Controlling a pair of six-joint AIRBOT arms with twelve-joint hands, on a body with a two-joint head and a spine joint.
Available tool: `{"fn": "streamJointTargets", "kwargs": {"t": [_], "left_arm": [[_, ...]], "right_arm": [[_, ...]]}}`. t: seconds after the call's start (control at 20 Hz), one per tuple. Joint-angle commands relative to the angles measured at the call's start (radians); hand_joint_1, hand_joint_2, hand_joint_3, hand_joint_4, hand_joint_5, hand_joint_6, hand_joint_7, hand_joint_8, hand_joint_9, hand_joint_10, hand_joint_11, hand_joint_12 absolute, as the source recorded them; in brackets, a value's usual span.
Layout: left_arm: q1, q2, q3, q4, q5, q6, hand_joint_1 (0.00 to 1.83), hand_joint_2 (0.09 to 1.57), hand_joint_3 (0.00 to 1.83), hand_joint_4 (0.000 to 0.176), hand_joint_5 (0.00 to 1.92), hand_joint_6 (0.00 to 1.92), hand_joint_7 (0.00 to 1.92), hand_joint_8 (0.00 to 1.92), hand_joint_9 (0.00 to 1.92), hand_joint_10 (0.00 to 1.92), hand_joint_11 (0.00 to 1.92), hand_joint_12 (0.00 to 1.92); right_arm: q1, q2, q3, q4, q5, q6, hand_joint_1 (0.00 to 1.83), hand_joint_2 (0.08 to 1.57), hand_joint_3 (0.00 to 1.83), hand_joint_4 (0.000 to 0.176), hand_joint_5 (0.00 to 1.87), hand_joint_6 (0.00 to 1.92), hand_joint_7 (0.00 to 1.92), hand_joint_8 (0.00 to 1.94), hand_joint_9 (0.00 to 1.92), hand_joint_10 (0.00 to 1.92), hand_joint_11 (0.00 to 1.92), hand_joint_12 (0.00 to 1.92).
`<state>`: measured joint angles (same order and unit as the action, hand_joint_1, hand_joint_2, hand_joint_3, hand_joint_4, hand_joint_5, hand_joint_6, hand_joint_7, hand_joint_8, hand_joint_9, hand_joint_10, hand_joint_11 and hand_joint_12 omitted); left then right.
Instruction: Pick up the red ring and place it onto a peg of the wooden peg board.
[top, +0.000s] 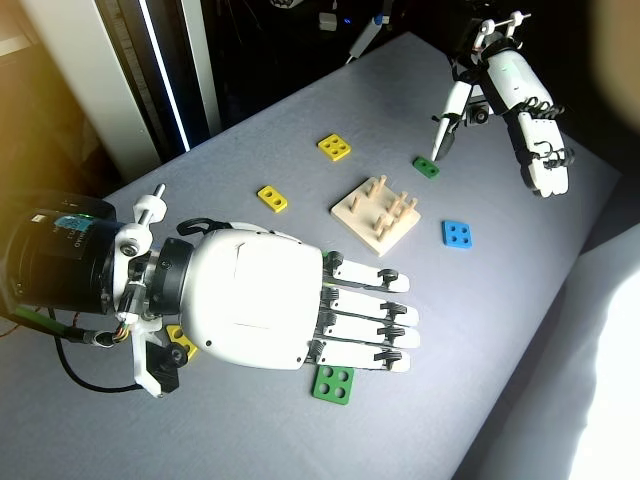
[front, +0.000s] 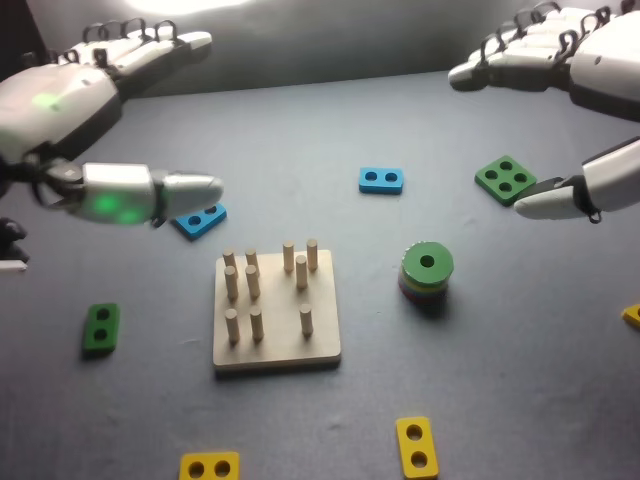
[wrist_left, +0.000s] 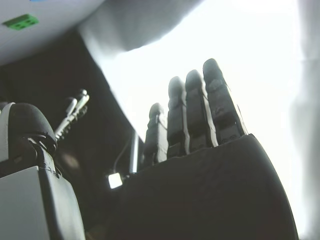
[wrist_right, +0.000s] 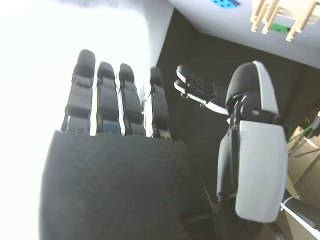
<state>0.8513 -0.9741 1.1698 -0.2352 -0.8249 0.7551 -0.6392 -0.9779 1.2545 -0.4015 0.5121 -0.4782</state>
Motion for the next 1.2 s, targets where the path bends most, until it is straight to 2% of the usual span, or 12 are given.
{"fn": "streamJointTargets", "kwargs": {"t": [0.0,0.1,0.15,0.2,0.25,0.35,0.5,0.7,0.75,0.85,0.95,1.15], "left_arm": [[-0.013,-0.004,0.007,0.006,-0.095,-0.003,0.49,0.98,0.01,0.143,0.08,0.0,0.06,0.0,0.05,0.01,0.0,0.38],[-0.016,-0.011,0.013,0.006,-0.084,-0.002,0.48,0.99,0.0,0.162,0.08,0.0,0.06,0.0,0.07,0.0,0.0,0.4],[-0.016,-0.011,0.013,0.006,-0.084,-0.002,0.47,0.99,0.0,0.166,0.07,0.0,0.06,0.0,0.07,0.0,0.0,0.43],[-0.02,-0.066,0.073,-0.038,0.009,0.031,0.47,1.0,0.0,0.164,0.07,0.0,0.05,0.0,0.08,0.0,0.0,0.49],[-0.021,-0.086,0.09,-0.042,0.042,0.041,0.46,0.99,0.0,0.159,0.07,0.0,0.05,0.0,0.08,0.0,0.0,0.5],[-0.022,-0.101,0.099,-0.042,0.064,0.045,0.46,0.99,0.0,0.158,0.07,0.0,0.06,0.0,0.08,0.0,0.0,0.51],[-0.024,-0.103,0.099,-0.042,0.064,0.045,0.47,0.99,0.0,0.16,0.07,0.0,0.05,0.01,0.06,0.01,0.0,0.4],[-0.026,-0.103,0.1,-0.041,0.064,0.045,0.46,0.99,0.0,0.161,0.08,0.0,0.05,0.0,0.05,0.0,0.0,0.37],[-0.026,-0.103,0.1,-0.043,0.063,0.045,0.48,1.0,0.0,0.143,0.08,0.0,0.05,0.0,0.05,0.0,0.0,0.35],[-0.028,-0.101,0.097,-0.042,0.061,0.045,0.48,1.0,0.0,0.156,0.08,0.0,0.05,0.0,0.04,0.0,0.0,0.34],[-0.03,-0.1,0.097,-0.04,0.06,0.045,0.47,1.0,0.0,0.151,0.07,0.0,0.05,0.0,0.04,0.0,0.0,0.35],[-0.032,-0.094,0.09,-0.034,0.054,0.045,0.47,1.0,0.0,0.139,0.08,0.0,0.05,0.0,0.04,0.0,0.0,0.33]], "right_arm": [[0.017,-0.001,0.004,0.024,0.089,0.0,0.71,0.93,0.02,0.058,0.23,0.03,0.24,0.01,0.16,0.12,0.0,0.84],[0.016,-0.005,0.007,0.02,0.08,0.0,0.69,0.94,0.01,0.077,0.23,0.02,0.24,0.0,0.16,0.11,0.0,0.86],[0.016,-0.005,0.007,0.02,0.08,0.0,0.71,0.95,0.01,0.073,0.23,0.01,0.24,0.0,0.16,0.1,0.0,0.82],[0.014,-0.07,0.067,-0.111,-0.021,0.104,0.71,0.96,0.01,0.079,0.23,0.01,0.24,0.0,0.16,0.1,0.0,0.82],[0.012,-0.09,0.082,-0.138,-0.049,0.114,0.72,0.96,0.01,0.078,0.23,0.01,0.24,0.0,0.15,0.1,0.0,0.82],[0.013,-0.097,0.088,-0.141,-0.06,0.114,0.72,0.96,0.01,0.078,0.24,0.01,0.24,0.0,0.15,0.1,0.0,0.82],[0.011,-0.098,0.089,-0.142,-0.066,0.114,0.72,0.97,0.0,0.06,0.26,0.01,0.27,0.01,0.18,0.1,0.0,0.92],[0.012,-0.107,0.089,-0.145,-0.065,0.115,0.7,0.96,0.0,0.088,0.28,0.0,0.26,0.0,0.16,0.08,0.0,0.83],[0.012,-0.108,0.089,-0.145,-0.064,0.115,0.69,0.96,0.0,0.094,0.28,0.0,0.26,0.0,0.15,0.08,0.0,0.83],[0.012,-0.108,0.089,-0.16,-0.062,0.133,0.7,0.97,0.0,0.077,0.27,0.0,0.24,0.0,0.15,0.07,0.0,0.84],[0.014,-0.108,0.089,-0.166,-0.059,0.137,0.71,0.97,0.0,0.048,0.28,0.0,0.26,0.0,0.18,0.08,0.0,0.9],[0.017,-0.108,0.089,-0.166,-0.044,0.144,0.72,0.97,0.0,0.082,0.29,0.01,0.26,0.0,0.18,0.07,0.0,0.91]]}}
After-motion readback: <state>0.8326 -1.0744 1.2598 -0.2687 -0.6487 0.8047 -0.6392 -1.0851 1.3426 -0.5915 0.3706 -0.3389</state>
